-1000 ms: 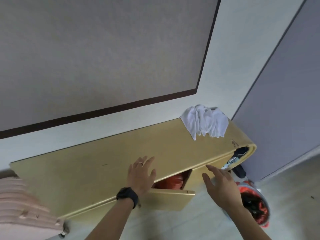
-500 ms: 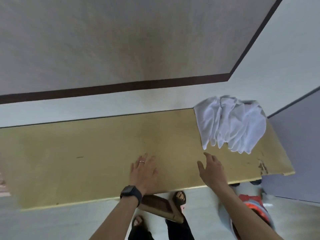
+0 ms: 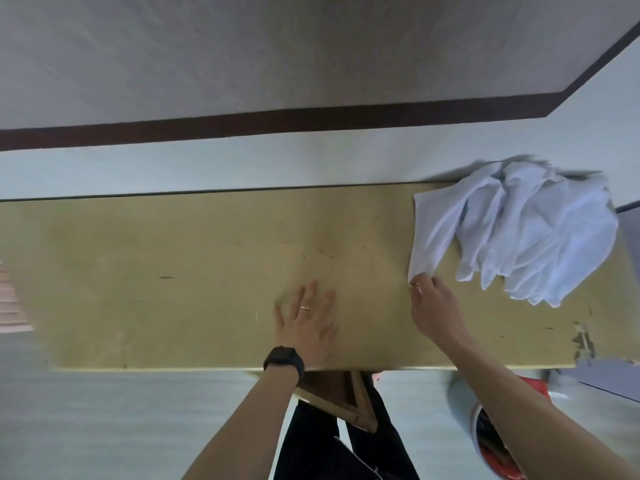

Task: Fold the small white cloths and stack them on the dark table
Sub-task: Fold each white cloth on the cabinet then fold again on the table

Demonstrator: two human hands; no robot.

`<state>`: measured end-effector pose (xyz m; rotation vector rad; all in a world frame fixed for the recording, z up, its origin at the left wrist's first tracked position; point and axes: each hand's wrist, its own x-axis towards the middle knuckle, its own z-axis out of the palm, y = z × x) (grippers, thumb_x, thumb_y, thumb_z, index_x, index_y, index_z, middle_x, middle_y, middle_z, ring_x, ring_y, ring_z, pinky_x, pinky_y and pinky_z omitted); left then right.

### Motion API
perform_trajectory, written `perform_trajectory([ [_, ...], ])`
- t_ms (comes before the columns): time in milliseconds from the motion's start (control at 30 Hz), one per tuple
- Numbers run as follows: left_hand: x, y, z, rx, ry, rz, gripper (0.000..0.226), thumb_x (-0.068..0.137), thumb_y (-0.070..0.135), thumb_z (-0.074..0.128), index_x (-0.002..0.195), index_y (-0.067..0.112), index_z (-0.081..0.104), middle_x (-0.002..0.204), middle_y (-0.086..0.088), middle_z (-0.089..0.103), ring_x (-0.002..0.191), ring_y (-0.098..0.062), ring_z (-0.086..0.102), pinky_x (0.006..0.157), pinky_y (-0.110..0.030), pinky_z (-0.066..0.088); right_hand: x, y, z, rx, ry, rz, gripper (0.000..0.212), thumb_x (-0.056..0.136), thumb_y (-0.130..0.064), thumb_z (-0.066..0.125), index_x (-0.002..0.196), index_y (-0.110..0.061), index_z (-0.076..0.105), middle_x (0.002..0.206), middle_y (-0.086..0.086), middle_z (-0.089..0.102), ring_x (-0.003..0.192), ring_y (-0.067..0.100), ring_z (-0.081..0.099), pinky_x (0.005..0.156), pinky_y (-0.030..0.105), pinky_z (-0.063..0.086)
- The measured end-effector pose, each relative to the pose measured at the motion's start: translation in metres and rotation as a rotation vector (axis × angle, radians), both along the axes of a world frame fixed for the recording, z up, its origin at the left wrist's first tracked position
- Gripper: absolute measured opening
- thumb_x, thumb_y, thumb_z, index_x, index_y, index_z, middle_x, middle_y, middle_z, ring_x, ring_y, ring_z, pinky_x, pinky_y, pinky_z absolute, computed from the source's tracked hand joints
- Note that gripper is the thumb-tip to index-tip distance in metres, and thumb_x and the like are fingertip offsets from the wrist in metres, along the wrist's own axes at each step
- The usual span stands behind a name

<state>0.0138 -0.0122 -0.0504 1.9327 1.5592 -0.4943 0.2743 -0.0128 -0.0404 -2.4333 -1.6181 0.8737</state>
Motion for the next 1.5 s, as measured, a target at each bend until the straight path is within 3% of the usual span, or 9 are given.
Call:
perform_trajectory([
  [133, 0.01, 0.016, 0.027, -0.05, -0.095, 0.105, 0.074, 0.095, 0.049, 0.046, 0.153, 0.048, 0.0, 0.165, 0.009, -0.009, 0.152, -0.019, -0.005, 0.121, -0.056, 0.001, -0.024, 0.009, 0.056, 0.109, 0.271, -0.158, 0.013, 0.101, -0.019, 0.043, 0.109, -0.018, 0.054, 0.098, 0.002, 0.067, 0.087, 0.027, 0.063, 0.069, 0.033, 0.042],
  [300, 0.03, 0.045, 0.102, 0.235, -0.428, 0.105, 0.077, 0.089, 0.05, 0.059, 0.154, 0.04, 0.019, 0.163, 0.006, 0.019, 0.147, -0.016, 0.021, 0.122, -0.037, 0.014, -0.034, 0.019, 0.148, 0.21, 0.473, -0.23, 0.008, 0.1, -0.021, 0.047, 0.103, -0.026, 0.054, 0.089, -0.011, 0.07, 0.074, 0.0, 0.066, 0.057, 0.015, 0.045],
  [467, 0.04, 0.065, 0.162, 0.324, -0.497, 0.045, 0.049, 0.089, 0.057, 0.054, 0.135, 0.041, 0.048, 0.14, 0.013, 0.052, 0.133, -0.01, 0.039, 0.11, -0.024, 0.021, -0.04, 0.025, 0.215, 0.249, 0.667, -0.247, 0.007, 0.098, -0.014, 0.053, 0.101, -0.019, 0.058, 0.084, -0.004, 0.074, 0.069, 0.008, 0.067, 0.073, 0.031, 0.054],
  [600, 0.031, 0.058, 0.191, 0.355, -0.54, 0.055, 0.024, 0.096, 0.048, 0.05, 0.111, 0.036, 0.065, 0.111, 0.015, 0.067, 0.105, -0.011, 0.058, 0.09, -0.024, 0.039, -0.042, 0.02, 0.248, 0.291, 0.779, -0.248, 0.015, 0.098, -0.007, 0.051, 0.106, -0.017, 0.059, 0.083, 0.005, 0.075, 0.066, 0.013, 0.063, 0.068, 0.024, 0.053],
  [767, 0.01, 0.043, 0.211, 0.361, -0.653, 0.127, 0.014, 0.099, 0.039, 0.048, 0.104, 0.026, 0.05, 0.096, 0.011, 0.068, 0.082, -0.014, 0.064, 0.069, -0.037, 0.054, -0.041, 0.013, 0.258, 0.28, 0.727, -0.226, 0.032, 0.098, -0.005, 0.046, 0.093, -0.023, 0.072, 0.087, 0.005, 0.071, 0.065, 0.012, 0.06, 0.071, 0.028, 0.051],
  [967, -0.011, 0.043, 0.224, 0.513, -0.561, -0.125, 0.019, 0.103, 0.029, 0.04, 0.12, 0.028, 0.049, 0.1, 0.005, 0.064, 0.075, -0.019, 0.06, 0.057, -0.028, 0.039, -0.055, 0.008, 0.263, 0.272, 0.439, 0.002, 0.026, 0.085, -0.017, 0.067, 0.101, -0.036, 0.067, 0.088, -0.013, 0.065, 0.072, 0.0, 0.062, 0.074, 0.019, 0.052],
  [1133, -0.021, 0.049, 0.231, 0.595, -0.418, -0.26, 0.035, 0.106, 0.03, 0.036, 0.138, 0.033, 0.049, 0.105, 0.001, 0.059, 0.069, -0.016, 0.047, 0.064, -0.024, 0.029, -0.06, 0.008, 0.263, 0.407, 0.106, 0.263, 0.013, 0.095, -0.028, 0.062, 0.106, -0.027, 0.069, 0.091, -0.017, 0.057, 0.076, -0.002, 0.056, 0.072, 0.011, 0.043],
  [1367, -0.031, 0.05, 0.219, 0.724, -0.412, -0.252, 0.024, 0.1, 0.035, 0.048, 0.106, 0.018, 0.063, 0.117, 0.0, 0.064, 0.091, -0.019, 0.064, 0.077, -0.029, 0.046, -0.053, 0.011, 0.255, 0.529, 0.016, 0.348, 0.014, 0.093, -0.035, 0.065, 0.099, -0.028, 0.074, 0.104, -0.015, 0.053, 0.083, 0.004, 0.055, 0.071, 0.017, 0.042],
  [1500, -0.04, 0.049, 0.219, 0.691, -0.421, -0.226, 0.026, 0.106, 0.031, 0.037, 0.109, 0.015, 0.056, 0.103, 0.0, 0.065, 0.091, -0.022, 0.06, 0.082, -0.027, 0.039, -0.057, 0.012, 0.247, 0.589, -0.004, 0.379, 0.009, 0.091, -0.033, 0.068, 0.093, -0.026, 0.075, 0.109, -0.014, 0.057, 0.081, 0.002, 0.053, 0.069, 0.018, 0.044],
])
